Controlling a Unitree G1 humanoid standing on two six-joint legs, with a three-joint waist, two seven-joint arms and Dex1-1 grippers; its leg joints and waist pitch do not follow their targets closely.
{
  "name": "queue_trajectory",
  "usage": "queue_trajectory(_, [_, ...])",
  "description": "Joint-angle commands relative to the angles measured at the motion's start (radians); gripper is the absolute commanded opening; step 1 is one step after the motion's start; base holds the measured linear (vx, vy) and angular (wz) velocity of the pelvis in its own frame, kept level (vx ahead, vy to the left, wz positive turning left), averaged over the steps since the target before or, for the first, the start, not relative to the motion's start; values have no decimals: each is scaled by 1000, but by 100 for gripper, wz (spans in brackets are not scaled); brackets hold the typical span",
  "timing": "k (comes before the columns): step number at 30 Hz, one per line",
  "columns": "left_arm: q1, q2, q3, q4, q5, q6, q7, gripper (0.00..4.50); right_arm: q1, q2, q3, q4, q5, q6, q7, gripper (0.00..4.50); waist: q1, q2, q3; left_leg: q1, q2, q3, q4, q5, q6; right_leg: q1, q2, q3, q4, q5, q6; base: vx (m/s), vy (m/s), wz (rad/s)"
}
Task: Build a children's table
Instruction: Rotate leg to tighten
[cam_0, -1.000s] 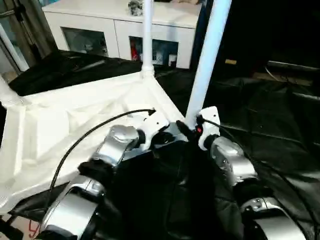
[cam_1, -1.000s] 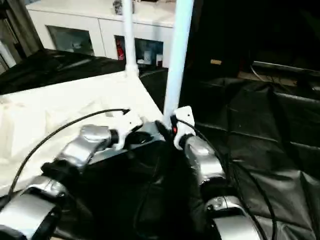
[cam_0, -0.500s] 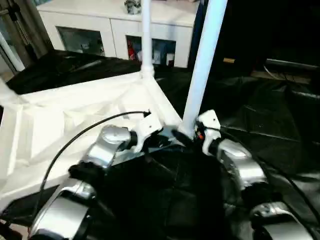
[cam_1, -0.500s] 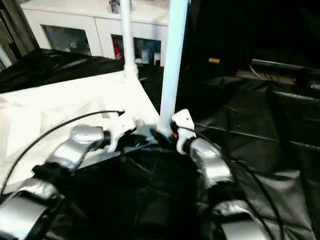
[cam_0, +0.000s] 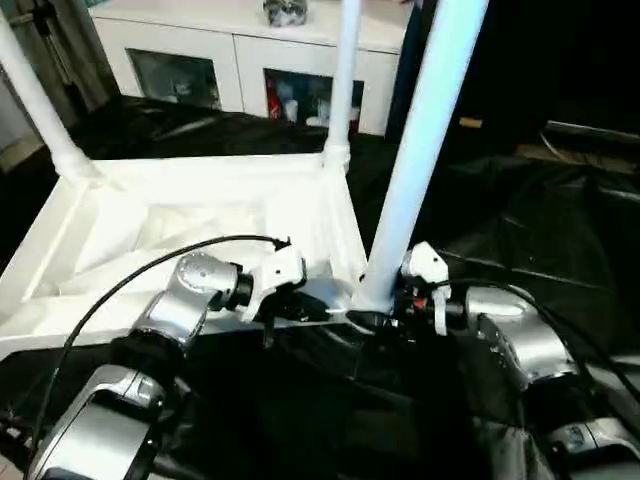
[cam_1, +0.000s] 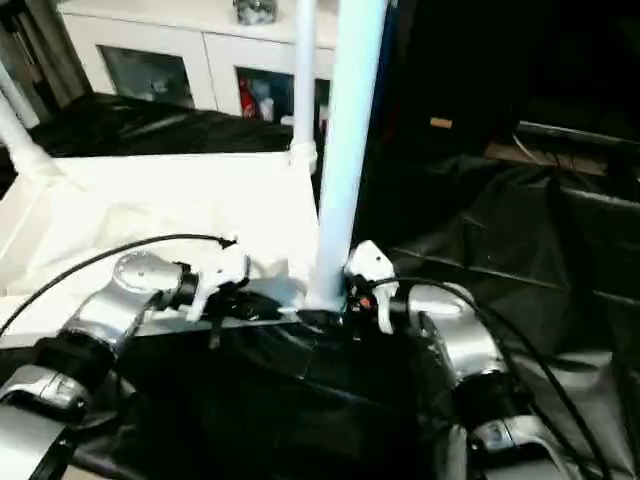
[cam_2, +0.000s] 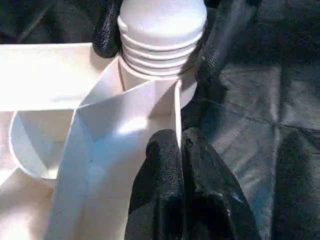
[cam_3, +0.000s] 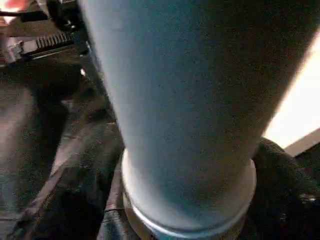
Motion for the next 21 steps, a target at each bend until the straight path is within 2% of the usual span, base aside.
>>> queue_trajectory(1, [13, 3, -14, -10, 0, 6, -11, 0, 20, 8, 51, -11, 7, 31, 43, 316, 4, -3, -58, 1, 52, -19, -67, -111, 78, 53, -77, 53, -64, -105, -258, 0, 0, 0])
queue_trajectory(5, [14, 2, -15, -8, -4, 3, -16, 0, 29, 8, 61, -28, 17, 57, 54, 280, 3, -3, -56, 2, 52, -18, -68, -127, 73, 52, -78, 53, -68, -131, -258, 0, 0, 0])
queue_trajectory(11, [4, -36, -7, 4, 6, 20, 54, 0, 34, 65, 24, -1, 34, 58, -12, 273, 3, -4, -57, 1, 51, -18, -67, -126, 66, 52, -78, 54, -68, -132, -255, 0, 0, 0])
queue_trajectory(14, [-7, -60, -2, 17, 19, 35, 111, 0, 22, 107, -5, 39, 18, 43, -118, 272, -1, -2, -52, 5, 50, -19, -70, -161, 50, 47, -80, 55, -78, -207, -241, 0, 0, 0])
queue_trajectory(15, [-11, -67, 0, 22, 22, 40, 128, 0, 16, 117, -12, 54, 10, 38, -152, 272, -3, -4, -51, 6, 48, -22, -73, -184, 36, 47, -81, 54, -85, -270, -222, 0, 0, 0])
queue_trajectory(17, [-23, -92, 5, 36, 34, 60, 187, 0, -9, 149, -32, 114, -22, 29, -281, 272, -10, -2, -47, 7, 46, -24, -76, -208, 21, 42, -80, 54, -92, -331, -203, 0, 0, 0])
queue_trajectory(20, [-54, -157, 19, 62, 52, 107, 321, 0, -51, 220, -72, 211, -54, 9, -491, 272, -22, -2, -47, 7, 45, -29, -78, -221, -3, 42, -81, 53, -95, -378, -184, 0, 0, 0])
queue_trajectory(21, [-61, -171, 22, 69, 55, 117, 350, 0, -57, 235, -80, 224, -55, 5, -524, 272, -26, -2, -47, 11, 44, -29, -77, -233, -5, 38, -81, 53, -100, -394, -179, 0, 0, 0])
